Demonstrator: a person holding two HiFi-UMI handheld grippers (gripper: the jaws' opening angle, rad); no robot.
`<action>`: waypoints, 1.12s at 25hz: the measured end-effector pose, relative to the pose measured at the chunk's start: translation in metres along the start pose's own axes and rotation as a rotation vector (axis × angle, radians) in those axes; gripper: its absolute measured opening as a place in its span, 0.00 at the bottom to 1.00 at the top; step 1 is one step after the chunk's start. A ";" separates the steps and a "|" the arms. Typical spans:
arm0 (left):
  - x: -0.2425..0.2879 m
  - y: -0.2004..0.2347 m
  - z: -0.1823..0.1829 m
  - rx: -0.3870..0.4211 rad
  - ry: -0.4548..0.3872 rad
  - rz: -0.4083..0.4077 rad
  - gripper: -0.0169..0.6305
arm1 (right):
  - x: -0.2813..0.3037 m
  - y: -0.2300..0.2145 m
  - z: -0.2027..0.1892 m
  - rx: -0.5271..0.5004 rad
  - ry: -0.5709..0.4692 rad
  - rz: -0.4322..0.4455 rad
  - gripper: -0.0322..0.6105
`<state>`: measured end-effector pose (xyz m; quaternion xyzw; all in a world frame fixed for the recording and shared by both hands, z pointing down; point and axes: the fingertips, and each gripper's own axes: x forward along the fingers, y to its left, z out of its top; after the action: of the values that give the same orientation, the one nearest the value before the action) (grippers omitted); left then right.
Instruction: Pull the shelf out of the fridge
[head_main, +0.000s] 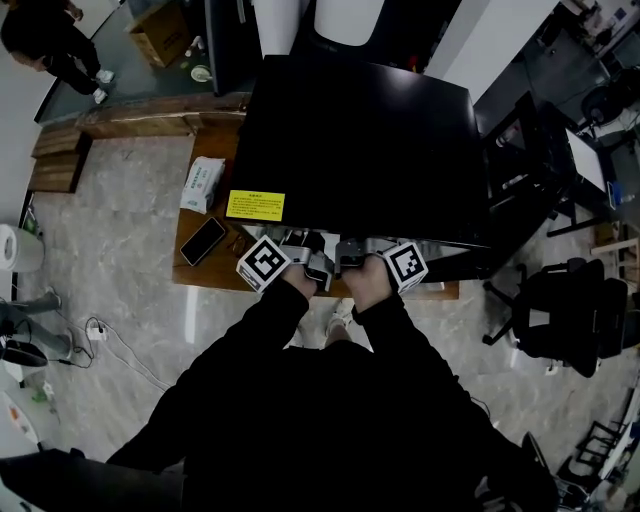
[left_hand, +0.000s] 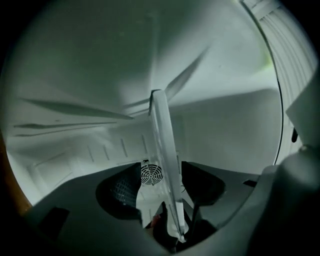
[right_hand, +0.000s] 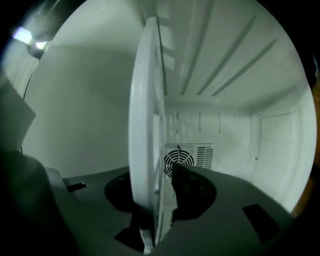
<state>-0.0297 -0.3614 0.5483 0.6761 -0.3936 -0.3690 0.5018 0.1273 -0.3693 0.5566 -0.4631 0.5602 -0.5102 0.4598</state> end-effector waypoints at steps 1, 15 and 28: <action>-0.001 0.000 0.000 0.003 0.001 0.001 0.41 | 0.001 0.001 0.001 -0.009 -0.011 0.002 0.20; -0.044 -0.012 -0.027 -0.014 0.073 -0.013 0.41 | -0.022 0.004 -0.003 0.009 -0.018 -0.041 0.10; -0.163 -0.034 -0.050 0.070 0.259 -0.070 0.33 | -0.084 0.008 -0.022 0.024 -0.012 -0.060 0.10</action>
<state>-0.0478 -0.1884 0.5432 0.7485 -0.3141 -0.2820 0.5114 0.1177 -0.2826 0.5535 -0.4773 0.5371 -0.5277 0.4530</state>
